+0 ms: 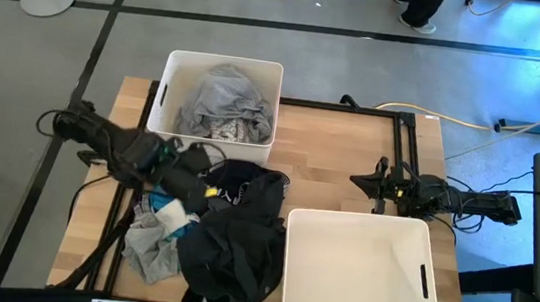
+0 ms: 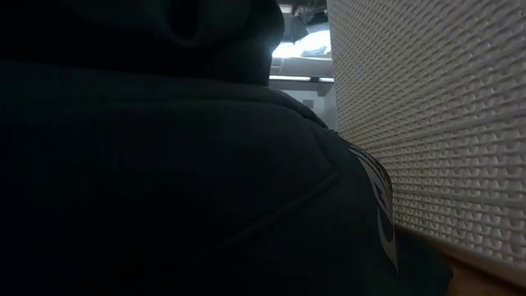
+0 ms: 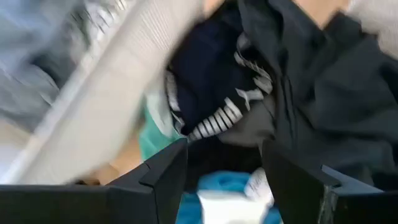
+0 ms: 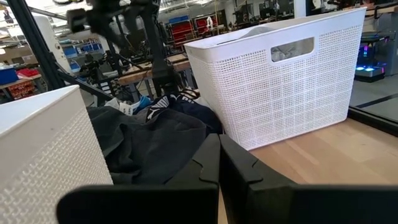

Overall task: Sort clothes
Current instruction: Put the gray boxer into the top left laundry bin

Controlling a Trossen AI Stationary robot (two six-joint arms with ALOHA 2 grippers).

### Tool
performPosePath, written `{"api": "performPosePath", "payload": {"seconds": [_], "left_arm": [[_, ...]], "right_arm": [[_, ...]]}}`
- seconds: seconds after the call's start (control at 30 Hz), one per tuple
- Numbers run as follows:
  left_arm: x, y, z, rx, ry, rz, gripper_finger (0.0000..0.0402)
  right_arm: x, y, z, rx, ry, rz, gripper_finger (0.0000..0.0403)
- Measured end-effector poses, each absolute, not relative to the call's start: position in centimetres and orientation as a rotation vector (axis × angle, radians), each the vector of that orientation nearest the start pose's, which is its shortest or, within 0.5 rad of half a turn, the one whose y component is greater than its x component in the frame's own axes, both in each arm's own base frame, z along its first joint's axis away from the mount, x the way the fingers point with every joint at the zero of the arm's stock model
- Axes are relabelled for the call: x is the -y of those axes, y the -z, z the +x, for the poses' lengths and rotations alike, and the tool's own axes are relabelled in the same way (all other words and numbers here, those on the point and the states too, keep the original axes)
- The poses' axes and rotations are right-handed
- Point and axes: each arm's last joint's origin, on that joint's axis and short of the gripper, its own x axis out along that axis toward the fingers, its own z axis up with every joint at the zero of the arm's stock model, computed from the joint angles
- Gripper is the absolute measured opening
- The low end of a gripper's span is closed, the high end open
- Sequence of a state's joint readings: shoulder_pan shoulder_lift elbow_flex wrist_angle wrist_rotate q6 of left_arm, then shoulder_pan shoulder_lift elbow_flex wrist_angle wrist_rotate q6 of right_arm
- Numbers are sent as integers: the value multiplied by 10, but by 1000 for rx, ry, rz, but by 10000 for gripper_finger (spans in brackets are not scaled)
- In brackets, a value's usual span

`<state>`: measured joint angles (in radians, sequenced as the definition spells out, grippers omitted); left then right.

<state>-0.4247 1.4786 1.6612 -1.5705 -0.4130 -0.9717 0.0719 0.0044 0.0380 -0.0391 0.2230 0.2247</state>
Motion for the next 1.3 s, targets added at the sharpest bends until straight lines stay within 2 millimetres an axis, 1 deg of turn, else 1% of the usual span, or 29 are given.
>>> {"api": "performPosePath", "payload": {"seconds": [0.13,0.23,0.43,0.57,0.7,0.87,1.03,1.17,1.3], "left_arm": [[114,-362,215,-1143,-586,-324,196],[130,-345,205,-1184,-622,-375,196],[158,-309,186,-1323,-657,-501,196],[172,-289,178,-1342,-654,-559,196],[181,-272,170,-1340,-676,-602,196],[186,-254,156,-1342,-738,-597,196],[195,-236,149,-1354,-688,-634,196],[195,-218,144,-1361,-689,-642,196],[194,-198,138,-1405,-689,-678,196]], "right_arm": [[-1,-172,95,11,147,230,3],[-1,-172,95,11,145,230,3],[-1,-172,95,10,144,230,3],[-1,-172,95,10,143,230,3],[-1,-172,95,10,142,230,3],[-1,-172,95,10,142,230,3],[-1,-172,95,10,141,230,3],[-1,-172,95,10,142,230,3],[-1,-172,95,10,142,230,3]]}}
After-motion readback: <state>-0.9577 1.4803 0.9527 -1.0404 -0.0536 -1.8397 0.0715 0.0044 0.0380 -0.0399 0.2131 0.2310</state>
